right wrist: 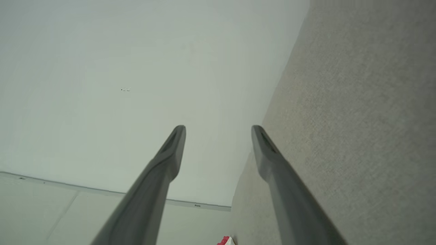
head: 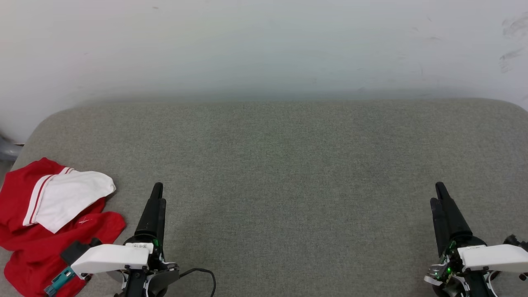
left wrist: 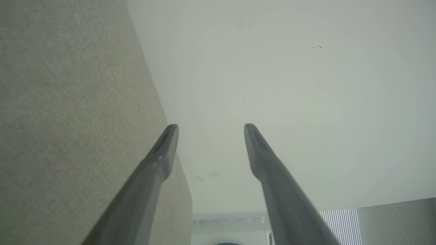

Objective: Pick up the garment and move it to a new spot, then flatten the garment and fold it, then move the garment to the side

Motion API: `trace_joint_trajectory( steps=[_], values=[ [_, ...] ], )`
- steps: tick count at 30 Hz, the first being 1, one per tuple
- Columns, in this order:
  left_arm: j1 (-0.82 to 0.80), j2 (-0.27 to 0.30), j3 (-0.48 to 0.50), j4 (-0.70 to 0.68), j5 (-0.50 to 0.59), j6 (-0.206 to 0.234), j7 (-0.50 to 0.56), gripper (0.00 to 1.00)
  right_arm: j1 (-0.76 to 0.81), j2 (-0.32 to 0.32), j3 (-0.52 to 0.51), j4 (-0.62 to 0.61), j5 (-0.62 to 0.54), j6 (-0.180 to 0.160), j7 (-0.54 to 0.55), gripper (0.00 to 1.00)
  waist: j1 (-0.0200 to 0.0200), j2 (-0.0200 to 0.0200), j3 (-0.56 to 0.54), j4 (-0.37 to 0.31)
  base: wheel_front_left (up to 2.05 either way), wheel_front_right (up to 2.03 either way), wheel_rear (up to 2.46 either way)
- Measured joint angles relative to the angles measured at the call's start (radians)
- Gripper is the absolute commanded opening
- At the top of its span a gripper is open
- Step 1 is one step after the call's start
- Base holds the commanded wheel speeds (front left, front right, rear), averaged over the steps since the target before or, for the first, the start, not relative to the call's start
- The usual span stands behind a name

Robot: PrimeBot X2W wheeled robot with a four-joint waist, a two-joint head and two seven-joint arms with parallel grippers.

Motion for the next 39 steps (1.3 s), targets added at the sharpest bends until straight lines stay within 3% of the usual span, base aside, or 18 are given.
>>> trace_joint_trajectory(
  steps=[28, 39],
  values=[
    [0.005, -0.005, -0.013, -0.067, 0.713, 0.0, -0.096, 1.0, 0.018, 0.027, -0.054, -0.087, -0.806, 0.0, -0.056, 1.0, 0.0, 0.0, -0.011, 0.002, 0.0, 0.0, 0.0],
    [0.0, 0.006, -0.051, -0.037, 0.944, 0.014, -0.125, 1.0, 0.021, 0.032, -0.06, -0.118, -1.017, 0.0, -0.05, 1.0, 0.0, 0.0, -0.01, 0.0, 0.0, 0.0, 0.0]
  ],
)
